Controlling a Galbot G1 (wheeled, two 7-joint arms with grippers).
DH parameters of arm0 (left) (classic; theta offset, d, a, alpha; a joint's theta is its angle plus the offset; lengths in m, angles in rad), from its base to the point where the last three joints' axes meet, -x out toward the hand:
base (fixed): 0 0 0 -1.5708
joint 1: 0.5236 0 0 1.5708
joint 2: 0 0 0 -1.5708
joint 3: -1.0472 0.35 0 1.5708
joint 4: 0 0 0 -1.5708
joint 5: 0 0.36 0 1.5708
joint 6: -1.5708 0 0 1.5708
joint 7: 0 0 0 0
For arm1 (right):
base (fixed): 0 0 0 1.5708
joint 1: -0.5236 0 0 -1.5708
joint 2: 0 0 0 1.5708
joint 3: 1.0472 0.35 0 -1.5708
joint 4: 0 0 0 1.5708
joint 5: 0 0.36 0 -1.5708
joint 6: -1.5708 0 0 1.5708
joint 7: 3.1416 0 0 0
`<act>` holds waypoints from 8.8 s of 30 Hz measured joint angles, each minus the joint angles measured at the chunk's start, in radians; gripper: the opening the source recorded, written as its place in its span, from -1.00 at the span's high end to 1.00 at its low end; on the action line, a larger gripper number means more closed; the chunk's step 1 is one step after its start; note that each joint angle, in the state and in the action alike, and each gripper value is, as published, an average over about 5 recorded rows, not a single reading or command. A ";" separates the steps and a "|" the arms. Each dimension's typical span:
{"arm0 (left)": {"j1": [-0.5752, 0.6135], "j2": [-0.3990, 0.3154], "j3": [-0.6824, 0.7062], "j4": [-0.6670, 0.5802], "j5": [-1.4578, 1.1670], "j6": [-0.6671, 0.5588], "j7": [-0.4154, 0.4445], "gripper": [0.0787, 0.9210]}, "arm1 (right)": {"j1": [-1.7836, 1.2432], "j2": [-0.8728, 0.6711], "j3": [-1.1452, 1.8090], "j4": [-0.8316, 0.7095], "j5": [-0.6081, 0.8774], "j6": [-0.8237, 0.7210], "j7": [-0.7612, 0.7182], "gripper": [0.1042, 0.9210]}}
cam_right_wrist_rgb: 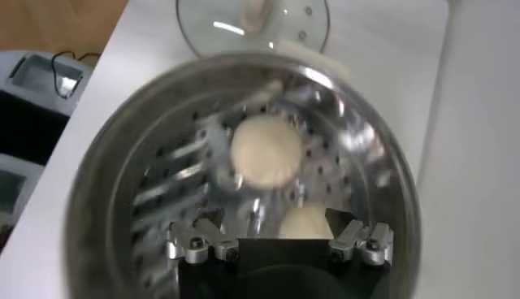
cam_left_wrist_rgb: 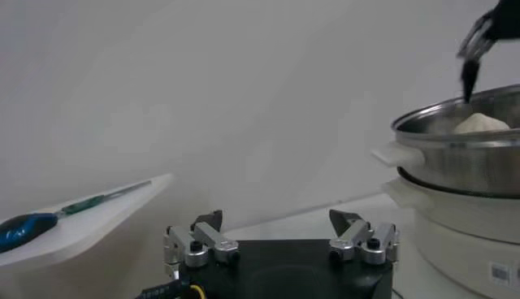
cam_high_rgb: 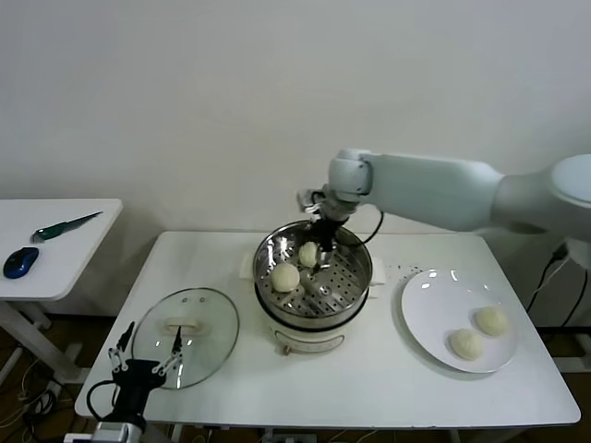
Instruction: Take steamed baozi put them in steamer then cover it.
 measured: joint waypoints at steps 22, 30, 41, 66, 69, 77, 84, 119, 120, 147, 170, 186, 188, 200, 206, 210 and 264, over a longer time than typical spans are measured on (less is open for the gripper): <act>0.016 -0.022 -0.004 -0.016 0.036 0.014 -0.003 -0.77 | -0.418 -0.519 0.272 0.091 -0.462 0.122 -0.063 -0.76; 0.021 -0.028 -0.007 -0.013 0.045 0.016 -0.003 -0.77 | -0.626 -0.539 0.434 0.020 -0.579 0.148 -0.064 -0.76; 0.026 -0.029 -0.008 -0.001 0.050 0.015 -0.004 -0.77 | -0.749 -0.506 0.548 -0.061 -0.648 0.161 -0.060 -0.76; 0.025 -0.029 -0.012 0.006 0.048 0.013 -0.005 -0.77 | -0.725 -0.453 0.549 -0.122 -0.653 0.231 -0.091 -0.32; 0.027 -0.027 -0.012 0.005 0.047 0.013 -0.005 -0.77 | -0.658 -0.443 0.504 -0.120 -0.651 0.277 -0.100 -0.32; 0.031 -0.026 -0.014 0.000 0.045 0.013 -0.005 -0.77 | -0.337 -0.366 0.297 -0.101 -0.655 0.480 -0.123 -0.33; 0.021 -0.032 -0.006 0.002 0.046 0.017 -0.005 -0.77 | -0.115 -0.247 0.199 -0.053 -0.688 0.651 -0.134 -0.34; 0.035 -0.022 -0.024 0.027 0.017 0.007 -0.012 -0.77 | -0.238 0.214 0.220 0.127 -0.961 0.889 -0.136 -0.41; 0.034 -0.021 -0.024 0.028 0.017 0.007 -0.012 -0.77 | -0.240 0.215 0.219 0.129 -0.963 0.889 -0.136 -0.42; 0.026 -0.006 -0.028 0.038 0.014 0.007 -0.014 -0.77 | -0.145 0.091 0.225 0.086 -0.855 0.760 -0.075 -0.76; 0.025 -0.015 -0.011 0.019 0.022 0.012 -0.008 -0.77 | -0.467 -0.406 0.482 -0.093 -0.651 0.261 -0.088 -0.76; 0.032 -0.027 -0.014 0.026 0.038 0.017 -0.009 -0.77 | -0.832 -0.438 0.835 -0.322 -0.814 0.284 -0.128 -0.76; 0.031 -0.028 -0.015 0.026 0.039 0.017 -0.009 -0.77 | -0.851 -0.429 0.859 -0.347 -0.827 0.286 -0.128 -0.76; 0.032 -0.028 -0.020 0.037 0.039 0.014 -0.010 -0.77 | -0.904 -0.362 0.928 -0.451 -0.870 0.288 -0.126 -0.76; 0.037 -0.028 -0.025 0.033 0.042 0.011 -0.010 -0.77 | -0.906 -0.350 0.932 -0.466 -0.873 0.284 -0.126 -0.56; 0.041 -0.028 -0.026 0.030 0.042 0.011 -0.010 -0.77 | -0.899 -0.349 0.927 -0.469 -0.867 0.282 -0.126 -0.37; 0.033 0.001 0.015 0.013 0.003 0.005 -0.005 -0.77 | -0.038 0.189 -0.106 -0.194 0.126 -0.015 0.041 -0.39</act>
